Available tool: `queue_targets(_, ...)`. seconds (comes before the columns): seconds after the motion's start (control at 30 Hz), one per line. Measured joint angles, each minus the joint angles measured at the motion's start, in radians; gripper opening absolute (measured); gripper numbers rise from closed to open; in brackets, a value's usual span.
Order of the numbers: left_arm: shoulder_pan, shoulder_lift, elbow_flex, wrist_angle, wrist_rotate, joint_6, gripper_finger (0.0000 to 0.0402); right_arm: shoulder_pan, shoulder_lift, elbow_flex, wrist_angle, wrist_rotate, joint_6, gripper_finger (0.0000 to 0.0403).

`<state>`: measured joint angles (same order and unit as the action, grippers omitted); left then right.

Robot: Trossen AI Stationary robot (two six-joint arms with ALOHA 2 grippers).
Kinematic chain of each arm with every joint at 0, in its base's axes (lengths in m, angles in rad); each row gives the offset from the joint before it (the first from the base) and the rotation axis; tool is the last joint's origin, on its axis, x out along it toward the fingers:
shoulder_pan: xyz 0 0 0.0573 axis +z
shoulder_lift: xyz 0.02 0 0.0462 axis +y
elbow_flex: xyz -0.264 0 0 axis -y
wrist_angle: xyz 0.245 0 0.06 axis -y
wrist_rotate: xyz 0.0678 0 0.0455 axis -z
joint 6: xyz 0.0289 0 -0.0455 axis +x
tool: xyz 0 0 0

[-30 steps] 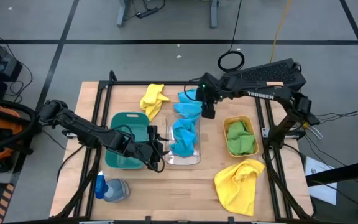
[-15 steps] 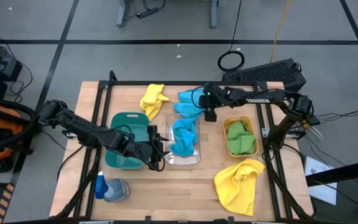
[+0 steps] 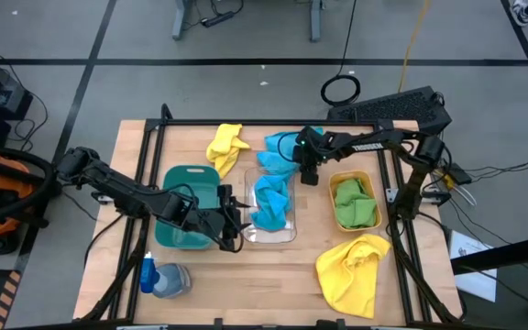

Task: Sort microfiber towel by color & place in baskets
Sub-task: Put the blue microfiber towel into the transparent bin

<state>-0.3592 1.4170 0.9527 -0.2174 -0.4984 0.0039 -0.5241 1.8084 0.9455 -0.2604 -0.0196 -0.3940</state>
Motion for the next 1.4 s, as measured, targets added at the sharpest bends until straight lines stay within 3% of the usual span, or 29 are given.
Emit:
queue_targets(0.1,0.000,0.000,0.000,0.001,0.000,0.027,0.0238,0.002,-0.003,0.000,-0.006,-0.007,0.015,0.0040)
queue_targets(0.17,0.000,0.000,0.000,0.001,0.000,0.043,0.0238,0.002,-0.016,-0.001,-0.008,0.001,0.027,0.0013)
queue_targets(0.57,0.049,0.001,0.000,0.082,0.005,0.229,0.0238,0.051,-0.292,-0.004,-0.028,0.026,0.183,0.0003)
queue_targets(0.87,0.150,0.001,0.000,0.150,0.005,0.249,0.0238,0.213,-0.539,-0.004,0.021,0.027,0.233,0.0001)
queue_targets(1.13,0.175,0.001,0.000,0.350,0.019,0.348,0.0238,0.400,-0.590,-0.004,0.261,0.029,0.152,0.0001)
queue_targets(1.4,0.142,0.001,0.000,0.573,-0.044,0.504,0.0238,0.516,-0.590,-0.003,0.445,0.028,0.120,0.0000)
